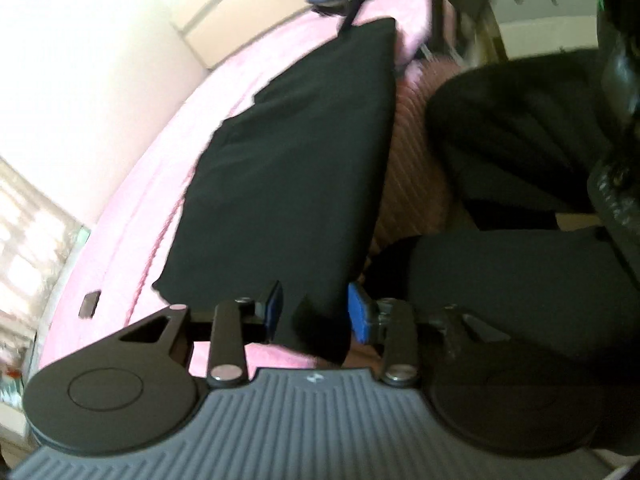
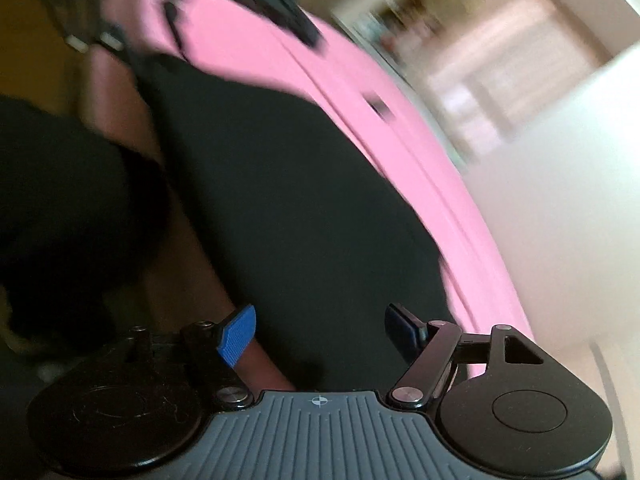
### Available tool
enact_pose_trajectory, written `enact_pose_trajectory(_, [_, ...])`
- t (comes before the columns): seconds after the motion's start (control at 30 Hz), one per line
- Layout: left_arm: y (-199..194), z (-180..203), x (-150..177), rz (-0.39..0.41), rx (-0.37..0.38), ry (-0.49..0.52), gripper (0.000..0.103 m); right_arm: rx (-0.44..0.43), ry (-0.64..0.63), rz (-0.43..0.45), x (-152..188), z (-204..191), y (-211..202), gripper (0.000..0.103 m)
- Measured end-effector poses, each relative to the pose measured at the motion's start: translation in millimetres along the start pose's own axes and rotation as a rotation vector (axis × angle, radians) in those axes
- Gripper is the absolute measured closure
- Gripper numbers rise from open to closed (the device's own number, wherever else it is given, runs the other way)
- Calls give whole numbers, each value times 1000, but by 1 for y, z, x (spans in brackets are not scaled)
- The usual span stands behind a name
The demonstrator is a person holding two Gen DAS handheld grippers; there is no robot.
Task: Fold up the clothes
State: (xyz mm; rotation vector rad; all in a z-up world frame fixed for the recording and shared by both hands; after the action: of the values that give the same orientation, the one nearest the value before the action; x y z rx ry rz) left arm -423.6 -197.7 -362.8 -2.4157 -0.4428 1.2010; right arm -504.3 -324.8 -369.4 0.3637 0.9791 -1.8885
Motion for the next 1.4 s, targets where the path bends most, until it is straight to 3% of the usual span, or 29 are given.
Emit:
enact_pose_trajectory(0.07, [-12,-10,7,-3,-31,-55,70,-74,-41,65,-27,-26,13,20])
enact_pose_trajectory(0.23, [-34,-37,28,-46,-122,-122,70,-179,-141,163,-71,-69,41,20])
enact_pose_trajectory(0.4, [-37,-66,59,-111,-182,-90,60,-244,-234,165,-69,-84,102,22])
enact_pose_trajectory(0.43, [-36,-69,65,-125,-190,-78,60,-253,-247,162,-68,-88,110,27])
enact_pose_trajectory(0.47, [-36,-69,70,-137,-193,-64,58,-259,-257,157,-66,-91,118,44])
enact_pose_trajectory(0.5, [-33,-70,75,-145,-194,-51,57,-265,-268,151,-64,-94,126,69])
enact_pose_trajectory(0.6, [-28,-68,92,-155,-194,-17,39,-264,-100,181,-72,-72,136,88])
enact_pose_trajectory(0.7, [-4,-80,95,-134,-206,70,29,-234,144,251,-83,-29,119,91])
enact_pose_trajectory(0.83, [30,-106,91,-85,-213,210,28,-185,360,306,-85,22,104,92])
enact_pose_trajectory(0.97, [70,-126,86,-34,-195,376,28,-175,424,310,-85,40,99,92])
enact_pose_trajectory(1.2, [122,-129,94,-9,-26,599,29,-186,448,314,-83,35,89,92])
enact_pose_trajectory(1.33, [134,-130,97,-5,19,634,40,-180,482,319,-82,38,71,92])
enact_pose_trajectory(1.4, [138,-128,98,-10,47,639,59,-176,498,323,-82,41,66,92])
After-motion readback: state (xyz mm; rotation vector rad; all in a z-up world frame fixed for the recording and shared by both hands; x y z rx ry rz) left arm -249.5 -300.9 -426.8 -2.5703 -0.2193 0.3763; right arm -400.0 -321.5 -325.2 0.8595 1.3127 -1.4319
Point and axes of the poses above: each gripper's, at about its wrist camera, not at the fingertips, and y roughly the way its jaws point, z to its right, x to its underside, the point moved 9 cm from there along y, roughly the way its jaws point, and after that the axes turned 13 degrees about z, right-handed, at the moved point
